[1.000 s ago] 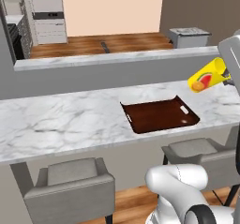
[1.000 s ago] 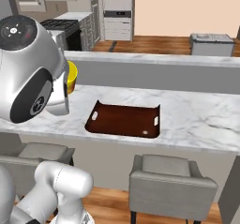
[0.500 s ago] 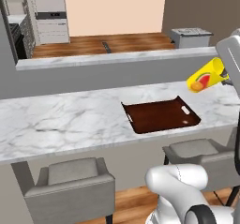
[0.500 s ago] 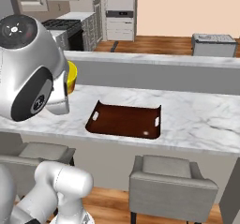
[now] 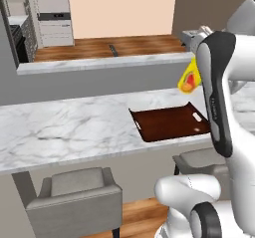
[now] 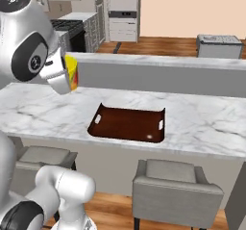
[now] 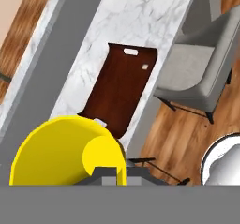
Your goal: There is a tray on the dining counter. Grab the cup, mug, and pitcher and place them on the tray. The pitcher may be placed next to the tray if it cannot fit the tray.
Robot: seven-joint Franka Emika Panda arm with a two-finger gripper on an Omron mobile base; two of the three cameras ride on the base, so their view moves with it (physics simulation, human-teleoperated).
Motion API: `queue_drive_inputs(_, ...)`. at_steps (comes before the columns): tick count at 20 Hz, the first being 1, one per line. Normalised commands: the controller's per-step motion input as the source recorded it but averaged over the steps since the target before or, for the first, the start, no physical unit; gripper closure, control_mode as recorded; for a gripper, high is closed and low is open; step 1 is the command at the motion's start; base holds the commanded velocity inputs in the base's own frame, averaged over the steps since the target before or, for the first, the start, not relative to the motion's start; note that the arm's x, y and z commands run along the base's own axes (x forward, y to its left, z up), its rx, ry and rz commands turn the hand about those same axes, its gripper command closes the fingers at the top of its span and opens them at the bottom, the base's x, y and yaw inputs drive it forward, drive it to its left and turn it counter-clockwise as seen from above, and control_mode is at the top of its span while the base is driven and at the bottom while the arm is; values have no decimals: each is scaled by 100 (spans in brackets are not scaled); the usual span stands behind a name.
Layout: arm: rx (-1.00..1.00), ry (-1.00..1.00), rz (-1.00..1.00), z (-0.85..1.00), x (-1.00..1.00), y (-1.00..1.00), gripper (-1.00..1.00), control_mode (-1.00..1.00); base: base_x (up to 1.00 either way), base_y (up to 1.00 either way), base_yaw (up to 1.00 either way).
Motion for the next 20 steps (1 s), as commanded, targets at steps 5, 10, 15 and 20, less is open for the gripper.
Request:
queue_drive_inputs(5, -11, 10, 0, -7, 61, 5, 100, -100, 0, 0, 0)
queue_drive_inputs(10, 0, 3, 0, -18, 59, 0, 100, -100, 0, 0, 0)
queue_drive_inputs(15, 0, 0, 0, -28, 64, 0, 100, -100, 0, 0, 0)
queue_drive_inputs(20, 0, 0, 0, -28, 66, 0, 100, -100, 0, 0, 0)
